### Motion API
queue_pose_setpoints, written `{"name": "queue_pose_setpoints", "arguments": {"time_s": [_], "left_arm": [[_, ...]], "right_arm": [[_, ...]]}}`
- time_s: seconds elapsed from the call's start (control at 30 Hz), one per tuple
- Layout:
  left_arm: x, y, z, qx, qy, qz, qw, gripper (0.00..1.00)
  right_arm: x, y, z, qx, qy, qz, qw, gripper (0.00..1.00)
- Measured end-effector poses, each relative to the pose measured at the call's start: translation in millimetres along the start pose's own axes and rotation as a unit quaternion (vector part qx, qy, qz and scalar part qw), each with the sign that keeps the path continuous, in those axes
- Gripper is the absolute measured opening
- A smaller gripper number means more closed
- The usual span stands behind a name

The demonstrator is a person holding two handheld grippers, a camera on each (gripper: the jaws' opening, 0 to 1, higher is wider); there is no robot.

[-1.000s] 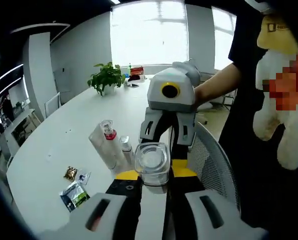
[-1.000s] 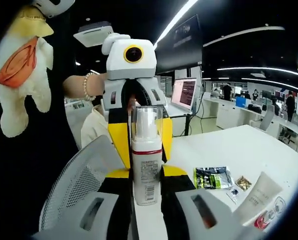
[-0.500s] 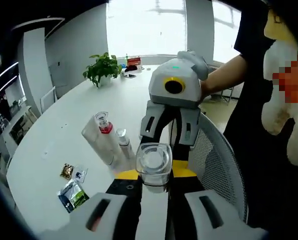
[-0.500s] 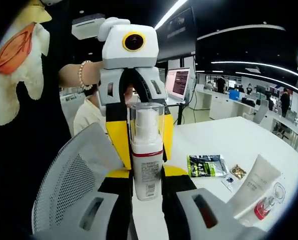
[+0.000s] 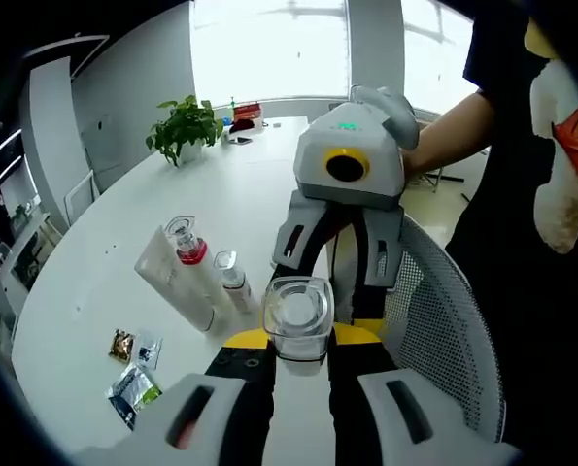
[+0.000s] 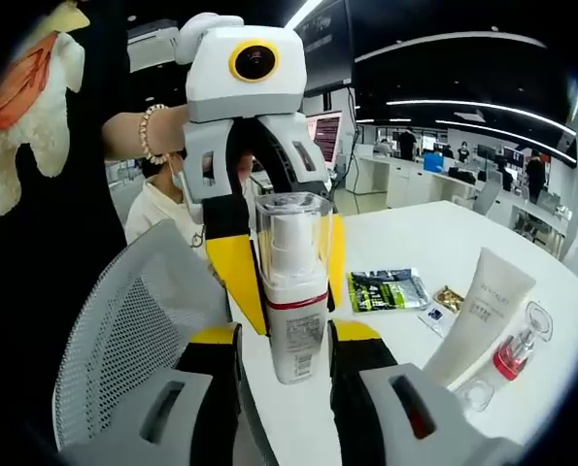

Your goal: Arrange the skincare products in the storage area until every visible bottle or jar stands upright without overlapping.

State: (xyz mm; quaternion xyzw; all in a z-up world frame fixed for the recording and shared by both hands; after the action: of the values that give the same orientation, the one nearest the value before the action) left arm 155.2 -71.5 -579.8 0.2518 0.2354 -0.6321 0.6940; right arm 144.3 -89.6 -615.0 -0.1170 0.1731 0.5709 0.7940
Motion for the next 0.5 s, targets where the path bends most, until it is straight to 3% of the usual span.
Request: {"name": "queue_pose_setpoints", "arguments": {"time_s": [0.5], "left_arm": [[26,4.5,-15.7,-0.003,0.020,-0.006,0.9998,0.21]], "right_arm": [[-20,-7,-15.6,0.045,0.008,-0.056,0.9974,0.55]]}}
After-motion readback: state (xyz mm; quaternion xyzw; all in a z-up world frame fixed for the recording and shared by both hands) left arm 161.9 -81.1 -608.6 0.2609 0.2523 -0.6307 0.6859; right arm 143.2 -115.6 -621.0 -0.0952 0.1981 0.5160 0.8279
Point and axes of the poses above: the point that each gripper's makers call its tool centre point, and the gripper's own axes: x roughly forward along the fingers, y roughly to its left, z roughly out of its top, the point moved 3 cm from there along -x, roughly backward along the fingers, and after that the axes turned 1 degree about x, right-handed, at the moved point
